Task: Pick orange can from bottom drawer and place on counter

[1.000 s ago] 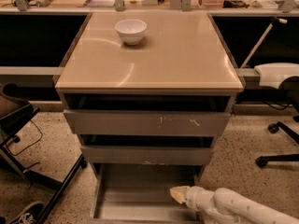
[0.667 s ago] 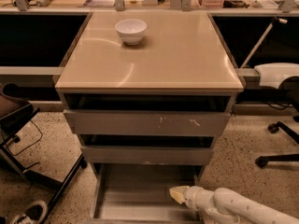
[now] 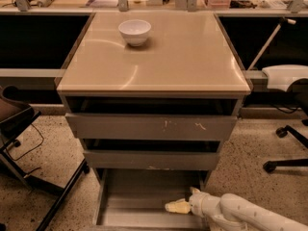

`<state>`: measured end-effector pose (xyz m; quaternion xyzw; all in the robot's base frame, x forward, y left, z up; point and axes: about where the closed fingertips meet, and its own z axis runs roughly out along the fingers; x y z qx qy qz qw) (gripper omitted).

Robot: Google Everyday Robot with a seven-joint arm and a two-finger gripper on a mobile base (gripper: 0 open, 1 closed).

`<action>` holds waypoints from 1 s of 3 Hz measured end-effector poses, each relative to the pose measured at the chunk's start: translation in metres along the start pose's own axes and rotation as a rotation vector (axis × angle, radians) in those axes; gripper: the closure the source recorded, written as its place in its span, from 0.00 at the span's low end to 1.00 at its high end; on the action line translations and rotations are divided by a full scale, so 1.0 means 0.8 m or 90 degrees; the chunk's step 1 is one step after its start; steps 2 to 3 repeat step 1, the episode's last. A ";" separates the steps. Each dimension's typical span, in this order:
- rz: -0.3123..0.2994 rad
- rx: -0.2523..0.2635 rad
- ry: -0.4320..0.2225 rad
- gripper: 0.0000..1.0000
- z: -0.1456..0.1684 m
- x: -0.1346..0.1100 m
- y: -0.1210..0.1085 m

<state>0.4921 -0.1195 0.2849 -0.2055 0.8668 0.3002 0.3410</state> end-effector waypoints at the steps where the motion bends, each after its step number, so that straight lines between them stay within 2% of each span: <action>1: 0.000 0.000 0.000 0.00 0.000 0.000 0.000; 3: 0.000 0.000 0.000 0.00 0.000 0.000 0.000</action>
Offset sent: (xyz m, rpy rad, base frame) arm 0.0000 0.0000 0.0000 0.0000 0.0000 0.0000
